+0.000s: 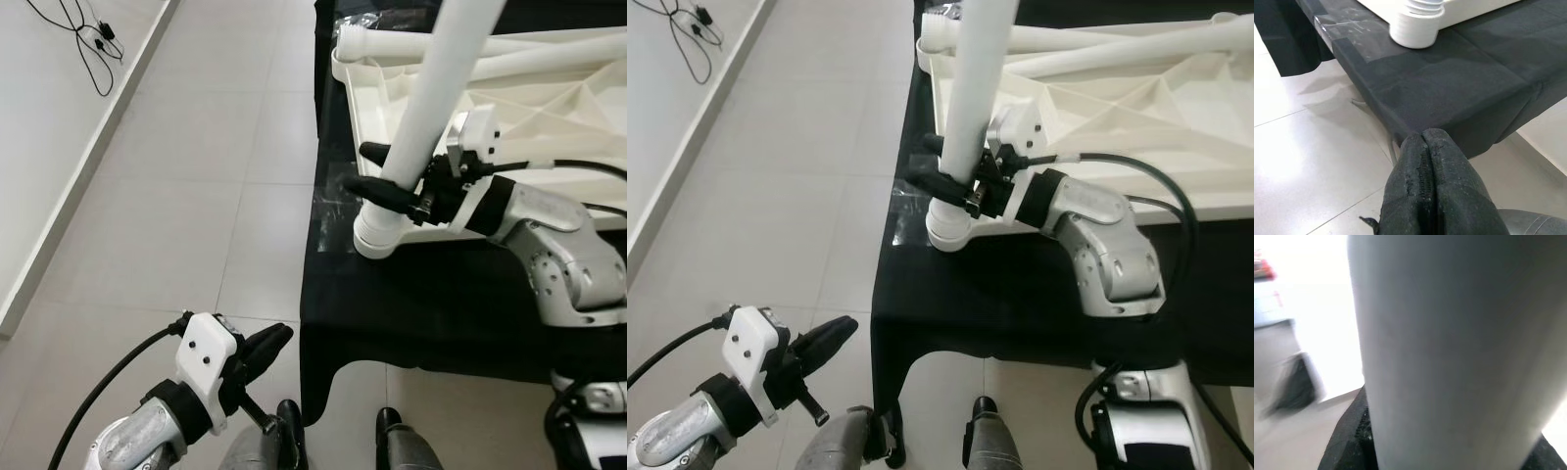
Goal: Building children table
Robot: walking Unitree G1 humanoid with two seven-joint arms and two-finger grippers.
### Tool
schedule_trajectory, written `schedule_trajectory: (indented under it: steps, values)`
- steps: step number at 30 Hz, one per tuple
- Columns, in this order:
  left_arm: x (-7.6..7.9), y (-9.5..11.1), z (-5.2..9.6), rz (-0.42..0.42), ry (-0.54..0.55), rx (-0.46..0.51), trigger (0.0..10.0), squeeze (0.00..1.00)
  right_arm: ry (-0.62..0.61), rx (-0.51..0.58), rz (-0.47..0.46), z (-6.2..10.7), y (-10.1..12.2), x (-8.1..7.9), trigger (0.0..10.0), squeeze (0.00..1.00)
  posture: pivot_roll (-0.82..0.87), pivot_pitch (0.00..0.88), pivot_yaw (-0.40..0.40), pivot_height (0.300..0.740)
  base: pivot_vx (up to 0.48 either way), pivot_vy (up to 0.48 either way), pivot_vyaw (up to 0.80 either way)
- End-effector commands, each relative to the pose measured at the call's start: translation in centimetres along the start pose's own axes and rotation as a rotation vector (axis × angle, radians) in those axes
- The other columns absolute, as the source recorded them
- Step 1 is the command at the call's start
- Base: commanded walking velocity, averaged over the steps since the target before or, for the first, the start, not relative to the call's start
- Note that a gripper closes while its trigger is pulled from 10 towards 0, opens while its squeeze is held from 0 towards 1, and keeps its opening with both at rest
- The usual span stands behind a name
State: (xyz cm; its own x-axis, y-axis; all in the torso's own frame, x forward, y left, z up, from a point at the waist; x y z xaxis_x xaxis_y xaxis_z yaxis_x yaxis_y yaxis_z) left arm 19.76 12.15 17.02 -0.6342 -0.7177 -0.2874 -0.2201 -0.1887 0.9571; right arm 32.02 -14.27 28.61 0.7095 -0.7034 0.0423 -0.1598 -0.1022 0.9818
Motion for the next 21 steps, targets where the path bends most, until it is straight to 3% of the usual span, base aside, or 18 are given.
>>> schedule_trajectory:
  steps: [1,2,4,5,6,8,10,14,21]
  values:
    - [0.1,-0.9,0.3,0.012,-0.005,-0.039,10.0,0.0,-0.345,-0.151,-0.028,1.8,-3.8,2.5,10.0,0.0,-0.01,0.393,0.068,0.74,0.0,0.0,0.0]
    - [0.1,-1.0,0.4,0.011,-0.003,-0.041,10.0,0.0,-0.508,-0.13,-0.045,2.6,-4.6,2.3,10.0,0.0,-0.01,0.391,0.068,0.74,0.0,0.0,0.0]
    - [0.1,-1.0,0.4,0.011,-0.003,-0.041,10.0,0.0,-0.508,-0.13,-0.045,2.6,-4.6,2.3,10.0,0.0,-0.01,0.391,0.068,0.74,0.0,0.0,0.0]
    - [0.0,-1.1,0.3,0.01,-0.002,-0.041,10.0,0.0,-0.687,-0.114,-0.079,3.3,-6.7,-0.3,10.0,0.0,-0.01,0.377,0.074,0.74,0.0,0.0,0.0]
    - [0.0,-1.1,0.3,0.01,-0.002,-0.041,10.0,0.0,-0.687,-0.114,-0.079,3.3,-6.7,-0.3,10.0,0.0,-0.01,0.377,0.074,0.74,0.0,0.0,0.0]
    - [-0.1,-1.2,0.1,0.005,-0.003,-0.041,10.0,0.0,-0.694,-0.081,-0.088,2.1,-7.2,-2.5,10.0,0.0,-0.01,0.362,0.076,0.74,0.0,0.0,0.0]
    - [-0.1,-1.3,0.0,0.002,-0.002,-0.04,10.0,0.0,-0.677,-0.066,-0.088,1.3,-7.1,-3.0,10.0,0.0,-0.01,0.352,0.071,0.74,0.0,0.0,0.0]
    - [-0.3,-1.4,-0.2,-0.002,0.005,-0.038,10.0,0.0,-0.667,-0.046,-0.09,0.1,-6.9,-3.2,10.0,0.0,0.01,0.337,0.073,0.74,0.0,0.0,0.0]
    - [-0.6,-1.5,-0.4,-0.014,0.017,-0.033,10.0,0.0,-0.727,-0.046,-0.095,-0.3,-6.9,-3.5,10.0,0.0,0.02,0.334,0.072,0.74,0.0,0.0,0.0]
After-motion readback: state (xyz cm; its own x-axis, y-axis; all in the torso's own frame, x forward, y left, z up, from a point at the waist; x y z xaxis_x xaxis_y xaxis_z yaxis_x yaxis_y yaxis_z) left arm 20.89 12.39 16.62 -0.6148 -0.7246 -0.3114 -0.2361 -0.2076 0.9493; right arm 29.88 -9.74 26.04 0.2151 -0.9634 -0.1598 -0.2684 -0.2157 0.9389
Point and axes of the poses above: a point about 5 cm out from each wrist's last joint towards the gripper, its own z axis pointing back from the gripper into the wrist, its own y axis along the axis of the wrist's last joint, x = y × z, the point moved 1 cm from there along -z, pointing out of the wrist towards the gripper, and after that the axes turned 13 degrees about -z, right-handed, at the moved point
